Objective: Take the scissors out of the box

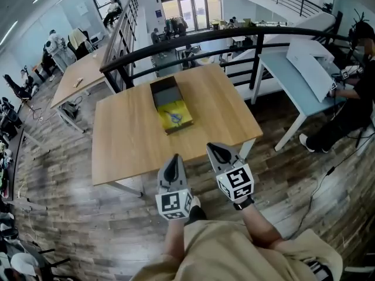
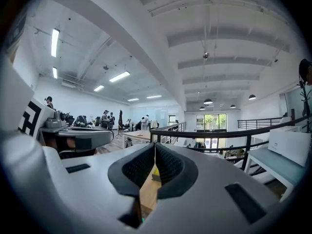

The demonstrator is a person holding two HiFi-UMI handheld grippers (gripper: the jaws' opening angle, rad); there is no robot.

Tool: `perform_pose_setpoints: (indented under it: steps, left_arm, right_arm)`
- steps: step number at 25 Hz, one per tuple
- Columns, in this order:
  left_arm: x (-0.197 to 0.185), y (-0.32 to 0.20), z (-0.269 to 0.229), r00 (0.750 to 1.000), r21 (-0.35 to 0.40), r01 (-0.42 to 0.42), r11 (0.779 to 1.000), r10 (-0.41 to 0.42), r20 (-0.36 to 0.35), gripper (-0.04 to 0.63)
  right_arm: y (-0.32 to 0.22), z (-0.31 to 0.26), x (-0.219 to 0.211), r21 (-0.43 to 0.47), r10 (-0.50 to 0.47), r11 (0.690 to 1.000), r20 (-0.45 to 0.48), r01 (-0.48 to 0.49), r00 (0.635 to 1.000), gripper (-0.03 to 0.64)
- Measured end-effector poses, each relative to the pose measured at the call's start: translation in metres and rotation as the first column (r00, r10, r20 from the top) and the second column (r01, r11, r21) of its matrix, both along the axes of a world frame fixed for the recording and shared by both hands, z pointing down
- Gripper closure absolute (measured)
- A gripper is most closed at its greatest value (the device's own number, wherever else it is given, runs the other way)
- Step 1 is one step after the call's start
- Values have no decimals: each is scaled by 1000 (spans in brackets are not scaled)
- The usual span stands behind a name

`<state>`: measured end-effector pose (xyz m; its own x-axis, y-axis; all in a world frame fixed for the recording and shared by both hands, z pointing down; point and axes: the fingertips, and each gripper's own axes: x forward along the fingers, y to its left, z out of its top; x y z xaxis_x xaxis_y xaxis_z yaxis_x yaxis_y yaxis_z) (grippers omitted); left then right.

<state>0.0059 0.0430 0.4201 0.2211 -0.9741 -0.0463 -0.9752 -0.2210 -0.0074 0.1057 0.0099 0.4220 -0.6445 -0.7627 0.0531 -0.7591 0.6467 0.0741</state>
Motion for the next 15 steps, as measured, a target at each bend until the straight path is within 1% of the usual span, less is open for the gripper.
perform_pose_setpoints:
  steps: [6,10,15]
  left_arm:
    - [-48,-76,-15,1000,18,-1,1000,1,1,583]
    - [-77,-120,-13,1000,7,-14,1000,14,6,583]
    - [-113,-168,-8,999,-3,-31,1000,31,12,583]
  right_arm:
    - [-72,-16,-49,21,-1,1000,-9,1,1000,603]
    - [-114,-11,-83,6,-5,1000,-21,5,1000,603]
    - [-165,-6,-122,-6,4,1000,-14,-4,1000,603]
